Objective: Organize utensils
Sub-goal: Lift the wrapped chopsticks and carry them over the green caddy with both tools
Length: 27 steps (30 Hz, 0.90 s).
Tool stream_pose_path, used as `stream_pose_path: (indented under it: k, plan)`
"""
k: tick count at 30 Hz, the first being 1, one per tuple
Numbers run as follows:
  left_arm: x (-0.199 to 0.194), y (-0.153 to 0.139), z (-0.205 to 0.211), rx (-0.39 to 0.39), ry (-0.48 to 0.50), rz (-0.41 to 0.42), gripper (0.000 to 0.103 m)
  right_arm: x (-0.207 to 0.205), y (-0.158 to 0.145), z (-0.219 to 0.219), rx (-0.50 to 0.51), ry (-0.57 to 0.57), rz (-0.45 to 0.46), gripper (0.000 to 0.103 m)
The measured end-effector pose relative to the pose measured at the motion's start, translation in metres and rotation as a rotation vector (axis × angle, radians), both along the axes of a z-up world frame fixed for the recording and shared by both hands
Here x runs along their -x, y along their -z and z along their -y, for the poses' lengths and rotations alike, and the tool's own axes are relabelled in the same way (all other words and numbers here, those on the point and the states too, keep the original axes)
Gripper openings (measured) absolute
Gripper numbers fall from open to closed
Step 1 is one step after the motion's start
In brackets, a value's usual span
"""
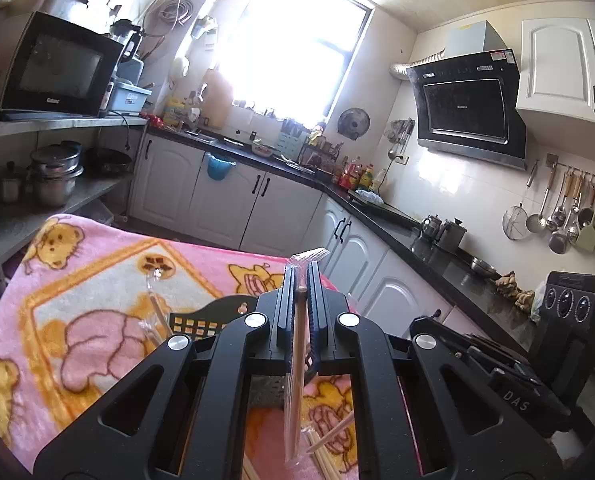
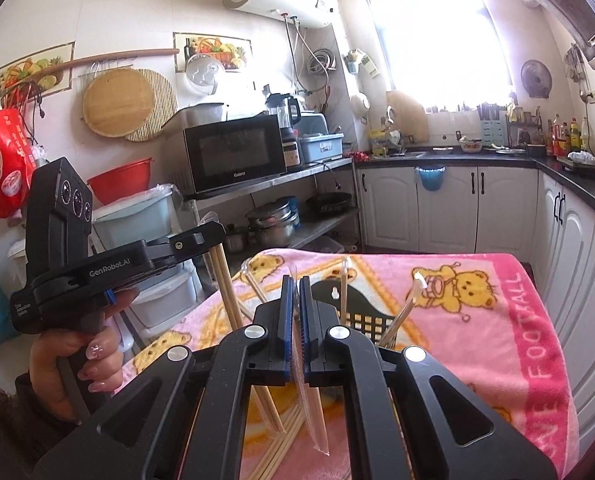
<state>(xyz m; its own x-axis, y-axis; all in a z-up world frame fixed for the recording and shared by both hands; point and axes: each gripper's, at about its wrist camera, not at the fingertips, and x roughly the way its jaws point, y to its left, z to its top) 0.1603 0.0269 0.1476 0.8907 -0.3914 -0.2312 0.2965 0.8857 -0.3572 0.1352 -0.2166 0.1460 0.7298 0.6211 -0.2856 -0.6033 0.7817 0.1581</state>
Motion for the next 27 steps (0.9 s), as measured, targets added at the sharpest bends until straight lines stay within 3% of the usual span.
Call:
stream_pose_path:
  k: [11, 27]
  plan:
    - [-0.008, -0.015, -0.005, 0.007, -0.032, 0.037, 0.003, -0.008, -0.018, 0.0, -0.026, 0.013, 0.06, 0.004]
    - [-0.023, -0.041, -0.016, 0.028, -0.121, 0.109, 0.003, -0.032, -0.058, -0.009, -0.027, 0.074, 0.226, 0.004]
